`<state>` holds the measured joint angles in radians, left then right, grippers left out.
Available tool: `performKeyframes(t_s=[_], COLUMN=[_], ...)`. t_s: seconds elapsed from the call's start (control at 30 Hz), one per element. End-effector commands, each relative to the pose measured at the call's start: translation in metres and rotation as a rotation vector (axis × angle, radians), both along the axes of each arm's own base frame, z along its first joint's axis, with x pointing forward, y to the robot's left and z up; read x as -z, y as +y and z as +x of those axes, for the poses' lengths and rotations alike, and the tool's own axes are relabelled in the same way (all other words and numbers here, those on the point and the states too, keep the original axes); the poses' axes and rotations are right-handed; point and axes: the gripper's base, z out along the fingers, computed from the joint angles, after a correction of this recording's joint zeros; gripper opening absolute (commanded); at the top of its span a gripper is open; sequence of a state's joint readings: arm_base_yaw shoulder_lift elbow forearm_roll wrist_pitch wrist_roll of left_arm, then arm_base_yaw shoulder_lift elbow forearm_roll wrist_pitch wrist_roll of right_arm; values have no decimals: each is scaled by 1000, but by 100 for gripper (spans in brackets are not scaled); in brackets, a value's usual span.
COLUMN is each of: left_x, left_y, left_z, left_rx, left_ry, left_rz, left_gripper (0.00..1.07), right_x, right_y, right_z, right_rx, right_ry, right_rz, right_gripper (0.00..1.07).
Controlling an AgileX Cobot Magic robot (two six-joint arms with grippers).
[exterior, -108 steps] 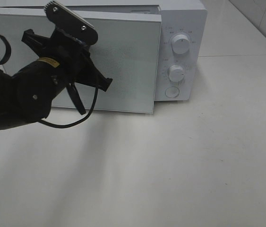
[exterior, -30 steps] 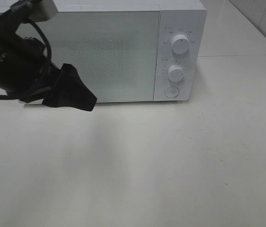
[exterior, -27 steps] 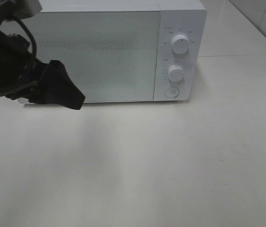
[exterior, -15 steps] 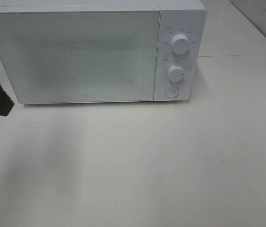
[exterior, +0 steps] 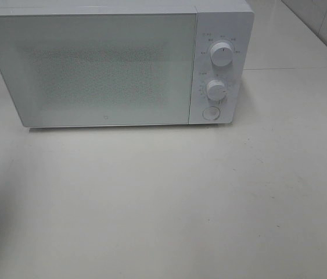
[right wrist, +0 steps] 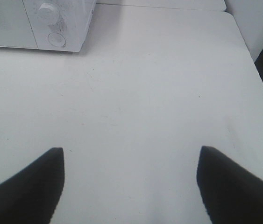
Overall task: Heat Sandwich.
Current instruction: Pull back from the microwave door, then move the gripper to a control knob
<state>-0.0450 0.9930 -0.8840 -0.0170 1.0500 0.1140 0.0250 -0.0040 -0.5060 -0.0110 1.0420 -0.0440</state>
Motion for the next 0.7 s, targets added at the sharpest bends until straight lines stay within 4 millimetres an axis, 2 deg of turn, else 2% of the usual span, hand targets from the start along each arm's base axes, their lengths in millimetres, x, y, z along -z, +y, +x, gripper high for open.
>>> performKeyframes(t_s=[0.03, 0.1, 0.13, 0.17, 0.23, 0.27, 0.3, 0.37, 0.43, 0.47, 0.57, 0.63, 0.7], left_x=[-2, -3, -3, -3, -2, -2, -2, -2, -1, -1, 4, 6, 10], left_y=[7, 8, 7, 7, 7, 6, 6, 5, 5, 5, 5, 5, 5], left_z=[-21, -35, -49, -49, -62, -76, -76, -89, -110, -110, -133, -139, -154], left_rx=[-52, -62, -62, -62, -72, -84, -84, -88, -91, -91, -93, -92, -95], left_ry=[-45, -72, -98, -98, -132, -172, -172, -218, -300, -300, -368, -384, -438], left_rz=[-14, -17, -22, -22, -39, -59, -59, -71, -76, -76, -83, -84, -87], left_gripper=[76, 76, 76, 76, 76, 76, 76, 76, 76, 76, 76, 76, 76], right_x=[0, 0, 0, 0, 0, 0, 0, 0, 0, 0, 0, 0, 0], right_y=[-1, -1, -1, -1, -1, -1, -1, -1, -1, -1, -1, -1, -1], right_z=[-4, -4, -4, -4, -4, -4, -4, -4, -4, -4, -4, -4, -4], right_rx=[-2, -2, -2, -2, -2, -2, -2, -2, -2, -2, -2, -2, -2], right_ry=[-33, -33, -33, -33, -33, -33, -33, -33, -33, -33, -33, -33, -33], right_rz=[-3, -3, -3, -3, -3, -3, -3, -3, -3, -3, -3, -3, -3], right_gripper=[75, 75, 75, 75, 75, 75, 75, 75, 75, 75, 75, 75, 75])
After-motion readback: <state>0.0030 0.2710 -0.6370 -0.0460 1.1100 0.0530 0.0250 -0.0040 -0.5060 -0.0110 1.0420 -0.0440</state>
